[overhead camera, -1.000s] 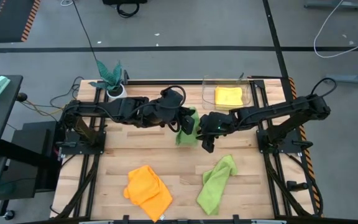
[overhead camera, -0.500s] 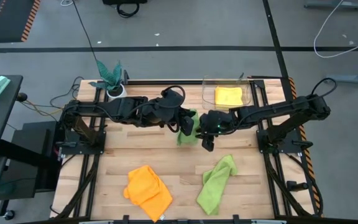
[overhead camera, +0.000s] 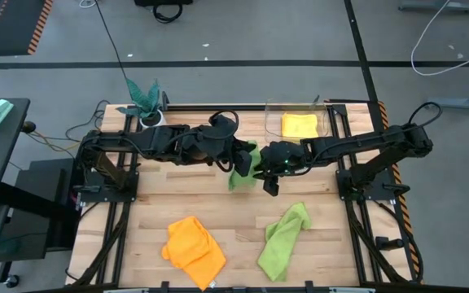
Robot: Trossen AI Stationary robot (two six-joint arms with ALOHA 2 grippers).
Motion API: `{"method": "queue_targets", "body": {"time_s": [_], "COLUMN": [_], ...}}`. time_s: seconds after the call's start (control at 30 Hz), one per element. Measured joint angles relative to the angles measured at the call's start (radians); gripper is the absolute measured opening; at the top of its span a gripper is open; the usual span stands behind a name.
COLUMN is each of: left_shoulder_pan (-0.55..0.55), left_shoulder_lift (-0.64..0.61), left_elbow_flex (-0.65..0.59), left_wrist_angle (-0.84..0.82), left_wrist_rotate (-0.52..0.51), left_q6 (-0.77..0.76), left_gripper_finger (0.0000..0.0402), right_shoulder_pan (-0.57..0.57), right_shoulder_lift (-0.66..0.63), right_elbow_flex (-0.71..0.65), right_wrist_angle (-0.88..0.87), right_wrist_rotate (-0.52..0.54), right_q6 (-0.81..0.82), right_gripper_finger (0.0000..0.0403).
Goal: Fold microfiber towels
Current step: Fold the green towel
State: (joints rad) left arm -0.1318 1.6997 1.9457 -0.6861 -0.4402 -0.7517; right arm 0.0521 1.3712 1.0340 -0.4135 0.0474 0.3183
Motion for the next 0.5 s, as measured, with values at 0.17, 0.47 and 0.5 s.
{"method": "queue_targets", "body": {"time_s": [0.17,0.47,0.5], "left_shoulder_pan": [0.0,0.001,0.002], "left_shoulder_lift": [0.0,0.0,0.0], "left_elbow_flex": [0.0,0.0,0.0], "left_wrist_angle": [0.006,0.038,0.038], "left_wrist_rotate": [0.001,0.027,0.027], "left_q6": [0.004,0.028,0.031], "left_gripper_finger": [0.0007,0.0007,0.0007], "right_shoulder_pan": [0.0,0.005,0.008], "right_shoulder_lift": [0.0,0.013,0.013], "right_elbow_flex": [0.0,0.0,0.0], "right_wrist_angle": [0.018,0.041,0.043], "right_wrist_rotate": [-0.001,-0.004,-0.004], "right_q6": [0.0,0.022,0.027], "right_gripper_finger": [0.0125,0.0071,0.0059]}}
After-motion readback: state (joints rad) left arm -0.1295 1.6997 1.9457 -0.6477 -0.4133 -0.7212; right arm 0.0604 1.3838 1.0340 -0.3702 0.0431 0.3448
